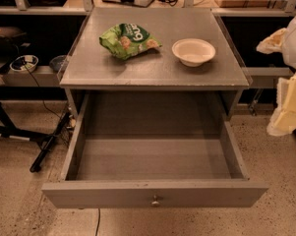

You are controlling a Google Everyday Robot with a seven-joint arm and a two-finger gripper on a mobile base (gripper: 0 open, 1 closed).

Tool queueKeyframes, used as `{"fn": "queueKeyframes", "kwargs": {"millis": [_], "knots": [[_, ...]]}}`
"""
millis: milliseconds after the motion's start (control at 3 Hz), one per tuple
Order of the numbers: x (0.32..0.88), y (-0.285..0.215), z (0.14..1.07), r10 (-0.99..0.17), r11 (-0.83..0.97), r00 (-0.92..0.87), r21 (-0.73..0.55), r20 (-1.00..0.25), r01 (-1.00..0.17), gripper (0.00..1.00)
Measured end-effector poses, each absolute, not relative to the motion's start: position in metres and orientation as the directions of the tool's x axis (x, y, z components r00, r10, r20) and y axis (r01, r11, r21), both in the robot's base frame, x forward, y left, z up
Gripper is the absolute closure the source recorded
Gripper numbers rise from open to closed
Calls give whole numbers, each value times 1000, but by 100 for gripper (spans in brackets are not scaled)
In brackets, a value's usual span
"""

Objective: Close top drawer

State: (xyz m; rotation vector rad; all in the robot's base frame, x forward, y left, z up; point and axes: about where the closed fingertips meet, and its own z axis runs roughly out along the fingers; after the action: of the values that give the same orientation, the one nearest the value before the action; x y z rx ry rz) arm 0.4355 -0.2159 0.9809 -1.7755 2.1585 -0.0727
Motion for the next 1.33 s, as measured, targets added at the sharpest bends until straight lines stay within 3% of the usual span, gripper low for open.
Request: {"fn": "queueKeyframes", "kwargs": {"millis": [1333], "knots": [[411,-221,957,-860,-154,236,-210,-453,-966,0]]}}
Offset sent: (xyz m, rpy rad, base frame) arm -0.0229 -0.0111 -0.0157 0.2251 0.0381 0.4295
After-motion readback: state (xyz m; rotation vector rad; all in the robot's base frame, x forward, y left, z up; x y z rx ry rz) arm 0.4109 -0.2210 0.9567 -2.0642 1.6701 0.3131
